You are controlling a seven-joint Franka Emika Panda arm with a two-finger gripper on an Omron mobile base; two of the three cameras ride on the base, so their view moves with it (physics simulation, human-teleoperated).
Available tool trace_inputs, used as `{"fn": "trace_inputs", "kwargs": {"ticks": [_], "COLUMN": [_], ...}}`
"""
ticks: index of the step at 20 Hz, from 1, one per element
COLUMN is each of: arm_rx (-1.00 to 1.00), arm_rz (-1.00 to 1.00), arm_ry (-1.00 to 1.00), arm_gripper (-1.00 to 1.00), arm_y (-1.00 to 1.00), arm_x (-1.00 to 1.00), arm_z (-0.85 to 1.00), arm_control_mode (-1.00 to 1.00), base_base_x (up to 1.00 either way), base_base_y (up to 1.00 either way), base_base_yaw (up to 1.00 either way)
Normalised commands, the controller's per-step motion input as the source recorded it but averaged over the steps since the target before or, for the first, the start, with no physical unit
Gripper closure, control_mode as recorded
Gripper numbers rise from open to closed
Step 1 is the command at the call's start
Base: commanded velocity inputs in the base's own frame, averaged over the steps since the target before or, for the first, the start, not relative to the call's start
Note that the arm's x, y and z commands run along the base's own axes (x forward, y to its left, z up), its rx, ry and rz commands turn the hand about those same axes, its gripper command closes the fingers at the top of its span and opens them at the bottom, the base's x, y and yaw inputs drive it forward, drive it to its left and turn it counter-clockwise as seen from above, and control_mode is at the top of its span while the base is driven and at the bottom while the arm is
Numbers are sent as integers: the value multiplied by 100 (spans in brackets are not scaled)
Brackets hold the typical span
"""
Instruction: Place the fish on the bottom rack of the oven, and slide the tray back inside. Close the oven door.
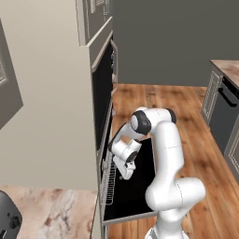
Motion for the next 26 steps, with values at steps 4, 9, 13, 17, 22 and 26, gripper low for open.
{"fn": "trace_inputs", "kwargs": {"ticks": [4,9,13,17,22,26], "arm_rx": [0,0,10,17,11,2], "arm_rz": [-5,-2,0,-1,-9,-10], "arm_ry": [0,0,-8,-16,-16,-9], "arm_gripper": [-100,-100,-100,-100,-100,-100], "arm_y": [54,57,26,-11,-63,-82], "arm_x": [6,14,-2,-50,-79,-61], "arm_z": [0,0,10,54,99,98], "arm_control_mode": [-100,-100,-100,-100,-100,-100], "base_base_x": [0,0,0,0,0,0], "base_base_y": [0,0,0,0,0,0], "base_base_yaw": [0,0,0,0,0,0]}}
